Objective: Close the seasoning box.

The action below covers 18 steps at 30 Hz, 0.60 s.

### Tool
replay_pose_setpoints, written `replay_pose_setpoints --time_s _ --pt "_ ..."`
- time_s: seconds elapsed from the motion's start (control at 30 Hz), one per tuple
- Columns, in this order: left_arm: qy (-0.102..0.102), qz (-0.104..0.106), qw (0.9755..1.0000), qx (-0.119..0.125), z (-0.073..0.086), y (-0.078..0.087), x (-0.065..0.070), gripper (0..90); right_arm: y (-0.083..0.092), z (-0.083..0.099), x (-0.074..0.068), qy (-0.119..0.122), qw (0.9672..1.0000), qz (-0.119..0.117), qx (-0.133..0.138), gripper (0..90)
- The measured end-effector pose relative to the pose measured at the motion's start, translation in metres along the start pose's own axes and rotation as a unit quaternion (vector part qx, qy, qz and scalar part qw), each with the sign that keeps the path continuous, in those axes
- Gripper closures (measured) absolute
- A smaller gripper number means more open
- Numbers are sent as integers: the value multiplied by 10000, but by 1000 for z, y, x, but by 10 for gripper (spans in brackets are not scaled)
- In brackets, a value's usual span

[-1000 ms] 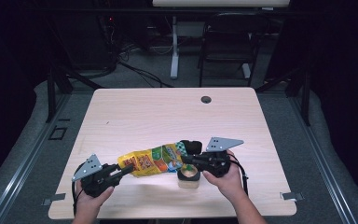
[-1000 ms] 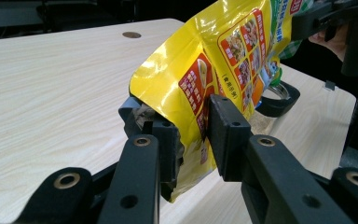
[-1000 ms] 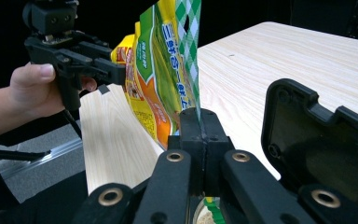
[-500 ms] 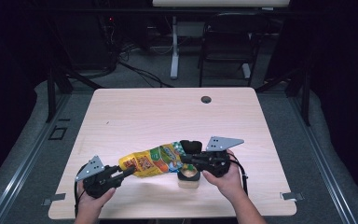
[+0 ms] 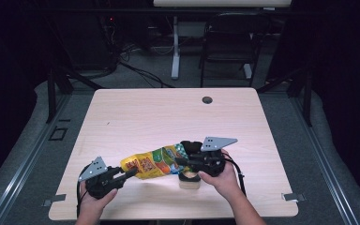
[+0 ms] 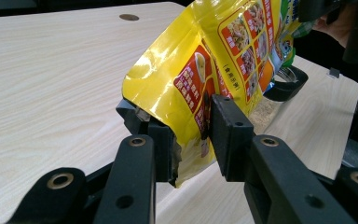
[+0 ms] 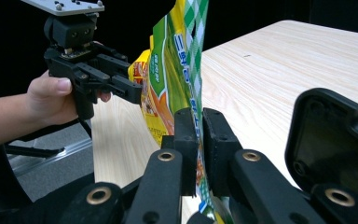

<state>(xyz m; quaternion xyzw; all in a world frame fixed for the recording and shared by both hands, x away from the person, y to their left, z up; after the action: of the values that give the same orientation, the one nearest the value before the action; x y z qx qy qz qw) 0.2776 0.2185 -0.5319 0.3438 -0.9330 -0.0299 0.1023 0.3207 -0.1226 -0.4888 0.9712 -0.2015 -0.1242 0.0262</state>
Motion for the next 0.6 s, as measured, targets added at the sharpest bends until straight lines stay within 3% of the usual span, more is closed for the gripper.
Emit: replay_pose_setpoints --time_s 0.33,0.6 --pt "26 -45 10000 29 -1 2 -2 696 -8 0 0 -86 10000 -45 11 900" --pt "1 -61 10000 28 -2 2 -2 670 -4 -6 -5 37 9999 -138 -4 900"
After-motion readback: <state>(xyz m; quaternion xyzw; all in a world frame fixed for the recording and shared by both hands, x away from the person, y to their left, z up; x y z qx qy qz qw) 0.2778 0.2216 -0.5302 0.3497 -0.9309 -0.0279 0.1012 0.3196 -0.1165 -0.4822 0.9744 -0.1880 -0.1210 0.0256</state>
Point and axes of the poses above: each handheld gripper's, and its own axes: y roughly backward along the jaws, z roughly out of its underside, x roughly to its right, the point moved 1 cm from there along -y, roughly forward along the jaws, and after that the axes turned 15 degrees about x, right-handed, at the moved point
